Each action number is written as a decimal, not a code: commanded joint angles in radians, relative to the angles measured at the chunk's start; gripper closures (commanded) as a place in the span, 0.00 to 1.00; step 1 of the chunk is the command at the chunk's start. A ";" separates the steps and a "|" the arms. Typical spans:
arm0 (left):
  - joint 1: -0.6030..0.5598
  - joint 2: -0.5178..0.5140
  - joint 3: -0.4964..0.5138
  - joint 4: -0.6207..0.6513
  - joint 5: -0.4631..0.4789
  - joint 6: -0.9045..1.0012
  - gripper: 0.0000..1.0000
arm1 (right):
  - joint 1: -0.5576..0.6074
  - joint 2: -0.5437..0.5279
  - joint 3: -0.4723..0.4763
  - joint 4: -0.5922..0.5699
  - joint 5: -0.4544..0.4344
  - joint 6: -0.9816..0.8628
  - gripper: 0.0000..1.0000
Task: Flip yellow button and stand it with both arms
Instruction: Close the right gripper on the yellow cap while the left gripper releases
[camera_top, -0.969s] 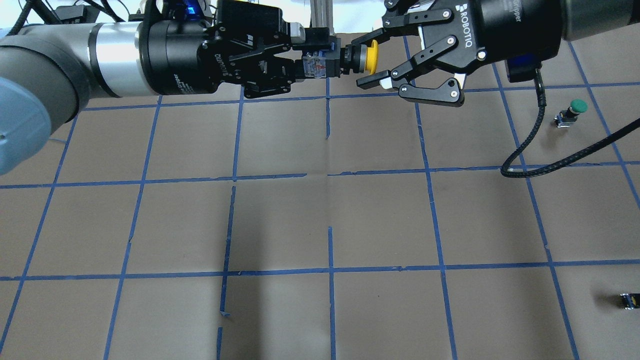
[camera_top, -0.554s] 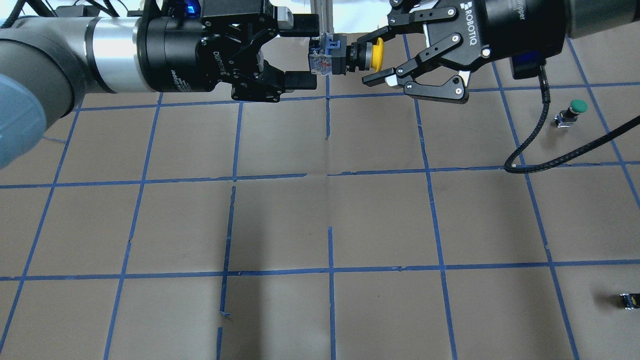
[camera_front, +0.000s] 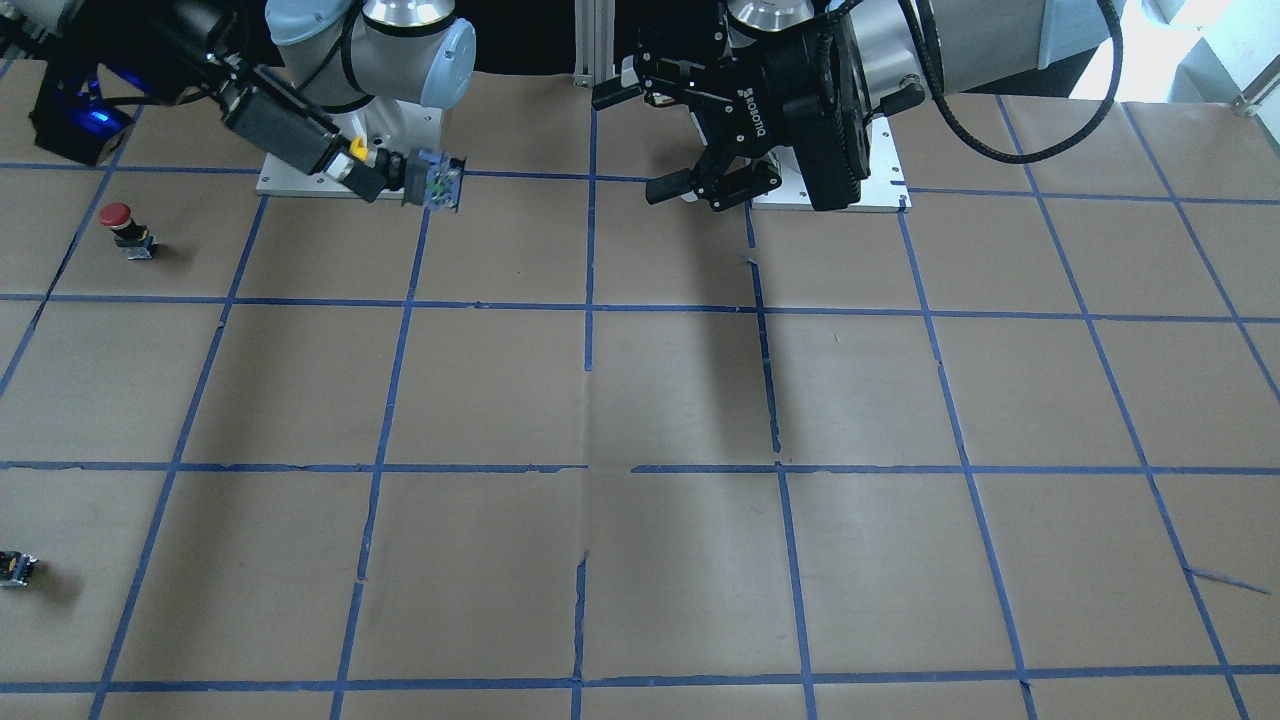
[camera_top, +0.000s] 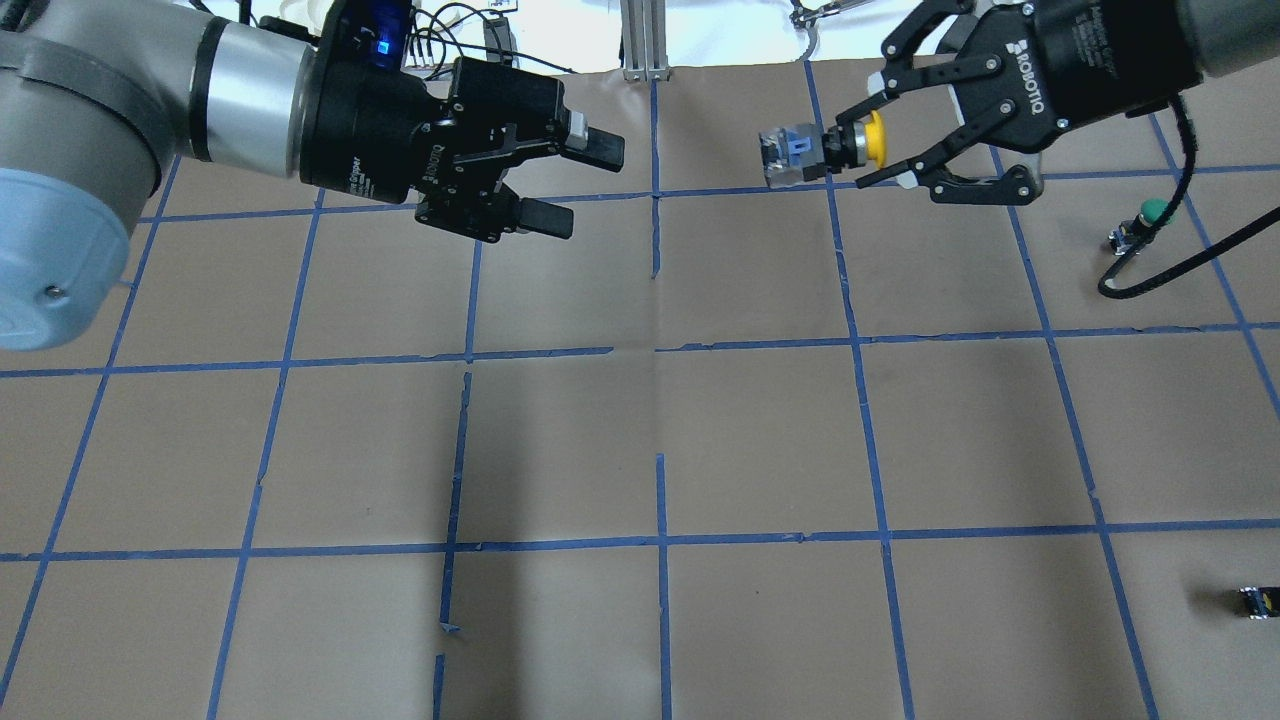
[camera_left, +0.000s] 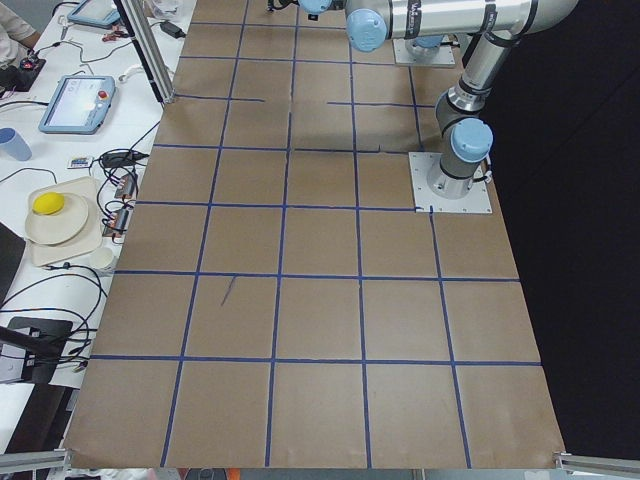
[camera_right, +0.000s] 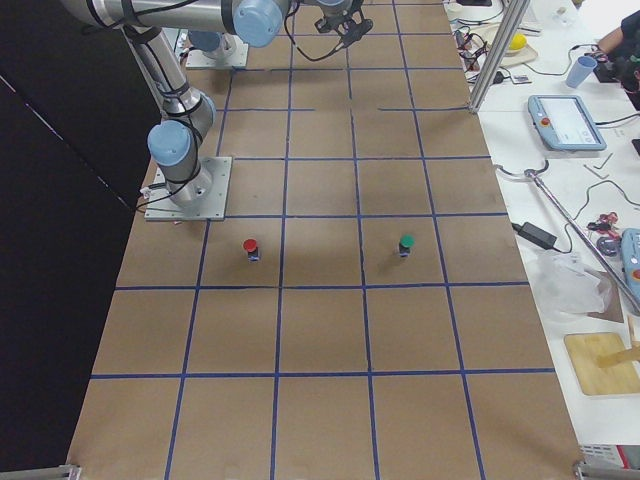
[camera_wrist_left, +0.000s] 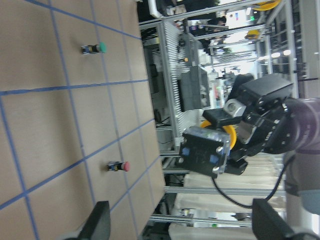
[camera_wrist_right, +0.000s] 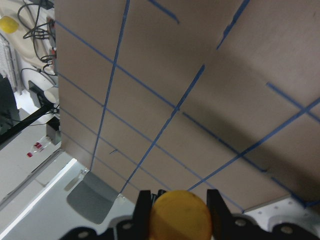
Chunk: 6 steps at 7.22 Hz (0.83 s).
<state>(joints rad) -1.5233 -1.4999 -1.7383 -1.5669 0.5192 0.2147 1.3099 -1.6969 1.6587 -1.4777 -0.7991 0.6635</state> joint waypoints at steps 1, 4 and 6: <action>0.000 0.000 -0.004 0.036 0.176 -0.017 0.00 | -0.063 0.067 0.019 -0.004 -0.261 -0.431 0.70; 0.000 0.001 -0.001 0.077 0.549 -0.027 0.00 | -0.182 0.092 0.134 -0.166 -0.473 -0.951 0.71; 0.002 0.000 0.016 0.076 0.851 -0.037 0.00 | -0.289 0.105 0.279 -0.429 -0.555 -1.363 0.72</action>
<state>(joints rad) -1.5228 -1.4993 -1.7322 -1.4931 1.1839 0.1852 1.0911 -1.5994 1.8477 -1.7471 -1.3031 -0.4405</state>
